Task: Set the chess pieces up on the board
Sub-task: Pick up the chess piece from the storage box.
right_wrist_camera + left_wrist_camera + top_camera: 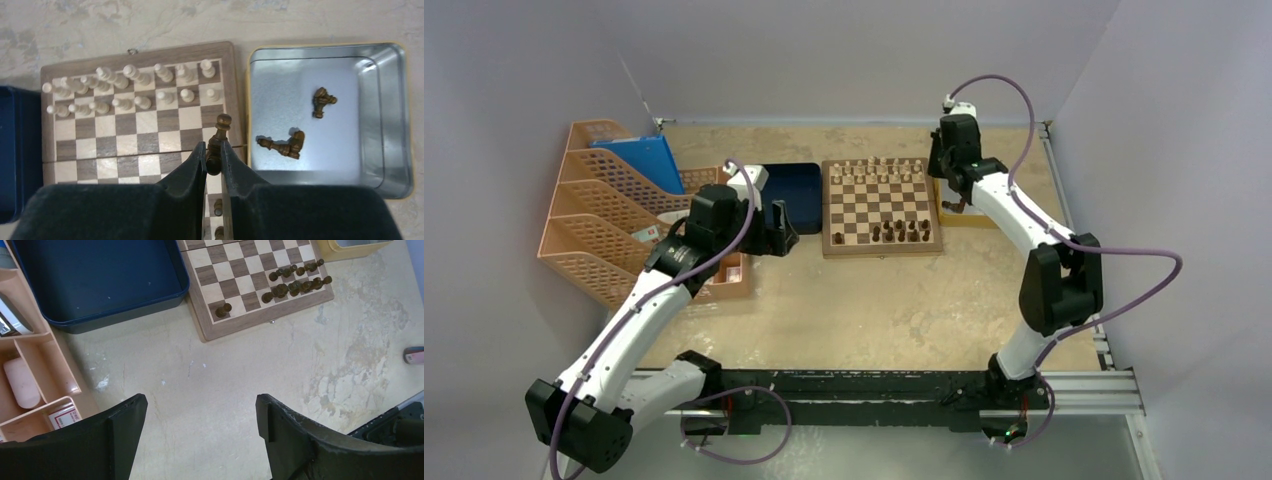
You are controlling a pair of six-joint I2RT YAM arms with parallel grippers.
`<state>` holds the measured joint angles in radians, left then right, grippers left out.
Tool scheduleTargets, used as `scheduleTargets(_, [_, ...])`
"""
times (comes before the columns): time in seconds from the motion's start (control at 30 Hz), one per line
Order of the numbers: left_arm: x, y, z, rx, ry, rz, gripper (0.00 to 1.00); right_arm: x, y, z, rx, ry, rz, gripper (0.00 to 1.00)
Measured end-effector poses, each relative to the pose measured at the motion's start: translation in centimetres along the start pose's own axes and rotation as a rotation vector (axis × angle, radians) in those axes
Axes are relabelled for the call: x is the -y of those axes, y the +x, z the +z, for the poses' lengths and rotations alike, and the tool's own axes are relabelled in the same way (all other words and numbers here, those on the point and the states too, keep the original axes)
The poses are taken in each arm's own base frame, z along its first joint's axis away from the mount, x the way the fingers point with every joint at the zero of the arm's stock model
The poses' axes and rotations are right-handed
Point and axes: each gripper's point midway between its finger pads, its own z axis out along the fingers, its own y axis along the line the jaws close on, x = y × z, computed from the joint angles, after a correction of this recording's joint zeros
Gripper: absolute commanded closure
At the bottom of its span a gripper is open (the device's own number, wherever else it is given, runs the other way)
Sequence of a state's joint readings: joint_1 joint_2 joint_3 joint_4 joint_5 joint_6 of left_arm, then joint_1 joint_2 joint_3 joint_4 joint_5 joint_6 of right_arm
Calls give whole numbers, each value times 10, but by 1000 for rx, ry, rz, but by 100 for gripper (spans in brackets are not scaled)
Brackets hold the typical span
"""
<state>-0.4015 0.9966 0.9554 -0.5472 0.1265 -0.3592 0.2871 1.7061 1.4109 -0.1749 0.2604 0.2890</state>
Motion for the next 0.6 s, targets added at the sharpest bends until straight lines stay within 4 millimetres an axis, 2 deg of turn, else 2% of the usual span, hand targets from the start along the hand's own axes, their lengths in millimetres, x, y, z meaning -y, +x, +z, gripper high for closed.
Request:
scheduleTargets(0.17, [10, 0, 3, -7, 48, -43, 21, -26, 20, -4, -20, -67, -67, 90])
scheduleTargets(0.27, [16, 3, 14, -48, 77, -81, 24, -56, 30, -15, -11, -153, -120, 91])
scheduleTargets(0.37, [20, 1, 32, -119, 99, -148, 26, -94, 27, -33, 31, -269, -165, 91])
scheduleTargets(0.5, [23, -26, 42, -121, 156, -262, 30, -136, 23, -55, 94, -417, -210, 93])
scheduleTargets(0.6, [23, -55, 38, -73, 210, -338, 33, -152, 22, -70, 133, -491, -236, 92])
